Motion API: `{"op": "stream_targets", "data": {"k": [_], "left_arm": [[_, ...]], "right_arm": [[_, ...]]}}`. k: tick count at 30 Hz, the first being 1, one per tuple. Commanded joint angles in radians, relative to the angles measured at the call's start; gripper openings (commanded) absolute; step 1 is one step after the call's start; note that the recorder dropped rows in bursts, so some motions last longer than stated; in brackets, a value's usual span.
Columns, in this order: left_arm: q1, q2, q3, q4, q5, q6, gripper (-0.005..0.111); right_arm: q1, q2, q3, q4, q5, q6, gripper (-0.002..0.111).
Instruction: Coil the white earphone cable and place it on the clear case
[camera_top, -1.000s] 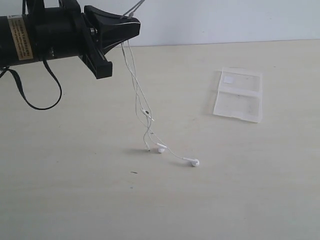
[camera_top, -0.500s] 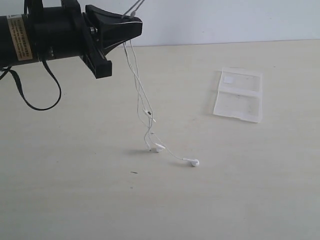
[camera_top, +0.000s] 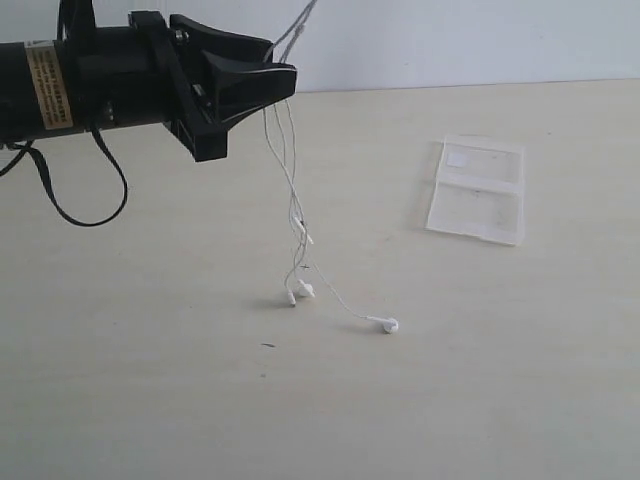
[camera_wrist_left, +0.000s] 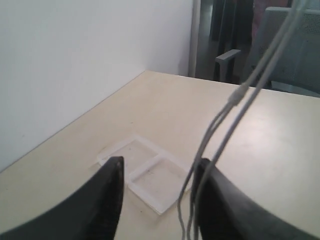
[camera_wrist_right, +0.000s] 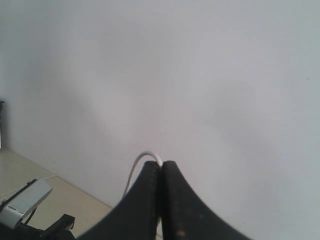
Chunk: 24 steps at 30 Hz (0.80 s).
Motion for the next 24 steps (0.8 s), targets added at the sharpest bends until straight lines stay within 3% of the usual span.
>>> {"op": "stream_targets", "data": {"k": [1, 5, 8, 14, 18, 24], "left_arm": [[-0.002, 0.036, 0.003, -0.002, -0.055, -0.008, 0.045], [-0.002, 0.05, 0.003, 0.0, -0.083, -0.008, 0.045], [-0.059, 0.058, 0.003, -0.011, -0.098, 0.025, 0.045], [-0.059, 0.058, 0.003, 0.003, -0.13, 0.012, 0.045], [-0.059, 0.058, 0.003, 0.04, -0.131, -0.004, 0.064], [-0.059, 0.064, 0.003, 0.06, -0.131, -0.02, 0.067]], "right_arm": [[-0.005, 0.006, -0.019, -0.003, 0.019, -0.009, 0.0], [-0.005, 0.01, -0.023, -0.003, 0.022, -0.009, 0.0], [-0.005, 0.034, -0.023, -0.003, 0.022, -0.009, 0.0], [-0.005, 0.036, -0.023, -0.003, 0.022, -0.009, 0.0], [-0.005, 0.055, -0.023, -0.003, 0.015, -0.005, 0.0], [-0.005, 0.129, -0.023, 0.001, -0.017, -0.005, 0.0]]}}
